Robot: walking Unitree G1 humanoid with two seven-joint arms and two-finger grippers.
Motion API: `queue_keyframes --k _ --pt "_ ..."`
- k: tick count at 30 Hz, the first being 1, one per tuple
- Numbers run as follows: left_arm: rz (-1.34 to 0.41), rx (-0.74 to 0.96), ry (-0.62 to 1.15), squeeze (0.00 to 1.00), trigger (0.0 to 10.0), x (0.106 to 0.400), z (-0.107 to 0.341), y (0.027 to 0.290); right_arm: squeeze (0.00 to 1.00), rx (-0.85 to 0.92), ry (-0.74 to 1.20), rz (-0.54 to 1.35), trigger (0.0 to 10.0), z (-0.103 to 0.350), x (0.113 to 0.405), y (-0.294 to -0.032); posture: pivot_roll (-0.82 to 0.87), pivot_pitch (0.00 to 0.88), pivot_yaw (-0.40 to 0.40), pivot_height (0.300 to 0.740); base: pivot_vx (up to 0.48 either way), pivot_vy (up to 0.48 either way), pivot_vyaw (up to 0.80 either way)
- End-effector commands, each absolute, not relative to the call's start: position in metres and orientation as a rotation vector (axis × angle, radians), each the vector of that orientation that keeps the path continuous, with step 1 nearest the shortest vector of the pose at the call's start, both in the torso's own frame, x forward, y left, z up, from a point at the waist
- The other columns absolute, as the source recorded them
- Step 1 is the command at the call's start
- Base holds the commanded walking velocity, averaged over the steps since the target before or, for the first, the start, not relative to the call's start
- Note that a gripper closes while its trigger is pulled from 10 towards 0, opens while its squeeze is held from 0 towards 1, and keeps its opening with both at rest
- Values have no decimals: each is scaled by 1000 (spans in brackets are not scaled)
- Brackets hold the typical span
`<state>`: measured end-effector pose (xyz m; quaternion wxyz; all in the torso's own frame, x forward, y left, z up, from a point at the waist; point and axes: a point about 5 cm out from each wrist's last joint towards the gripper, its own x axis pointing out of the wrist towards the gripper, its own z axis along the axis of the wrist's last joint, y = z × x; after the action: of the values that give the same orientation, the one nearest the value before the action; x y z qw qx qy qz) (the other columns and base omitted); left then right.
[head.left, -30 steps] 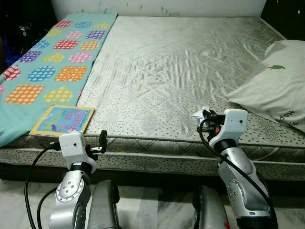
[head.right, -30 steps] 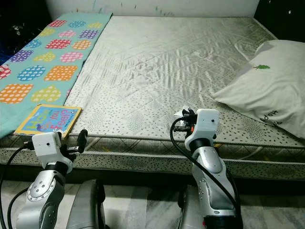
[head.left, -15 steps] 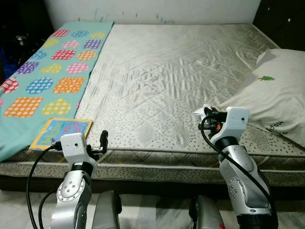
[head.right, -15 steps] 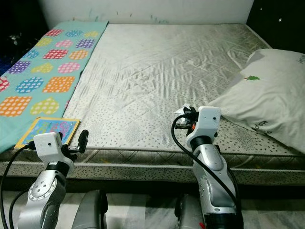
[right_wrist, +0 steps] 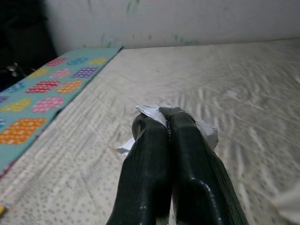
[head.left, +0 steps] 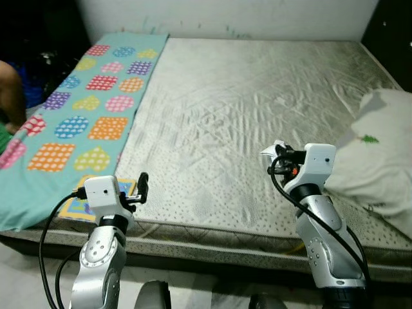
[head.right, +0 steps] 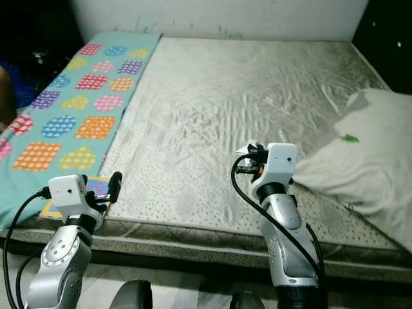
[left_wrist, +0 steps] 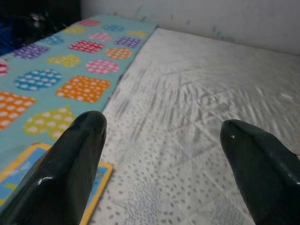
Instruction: Clean up the room
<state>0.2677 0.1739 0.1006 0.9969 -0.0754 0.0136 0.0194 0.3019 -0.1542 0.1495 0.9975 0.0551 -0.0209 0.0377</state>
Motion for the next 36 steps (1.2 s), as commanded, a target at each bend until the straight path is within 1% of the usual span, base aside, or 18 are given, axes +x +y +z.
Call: queue_keyframes --k 1,3,13,16,23,26,31,33,36 --pt "38 -134 33 0 10000 268 99 176 0 111 -36 66 10000 149 303 -156 -86 0 24 726 0 0 0" --pt "39 -133 32 0 10000 268 99 176 0 110 -35 63 10000 148 303 -156 -87 0 24 740 0 0 0" --pt "40 -145 52 0 10000 269 95 174 0 83 -22 69 10000 144 301 -158 -87 0 27 740 0 0 0" --pt "32 -178 52 0 10000 270 95 174 0 64 -10 88 10000 141 300 -158 -92 0 30 740 0 0 0" --pt "-6 -168 50 0 10000 274 96 168 0 -12 55 184 10000 131 294 -164 -108 0 46 740 0 0 0" --pt "-10 -169 57 0 10000 275 94 168 0 -69 77 199 10000 128 296 -168 -114 0 49 740 0 0 -404" --pt "-8 -166 62 0 10000 277 93 168 0 -120 72 245 10000 130 300 -163 -119 0 53 740 0 0 0" --pt "-10 -151 61 0 10000 278 94 167 0 -150 84 284 10000 125 298 -158 -114 0 51 740 0 0 0" --pt "-10 -133 58 0 10000 277 93 167 0 -143 107 296 10000 118 294 -153 -109 0 44 740 0 0 0"
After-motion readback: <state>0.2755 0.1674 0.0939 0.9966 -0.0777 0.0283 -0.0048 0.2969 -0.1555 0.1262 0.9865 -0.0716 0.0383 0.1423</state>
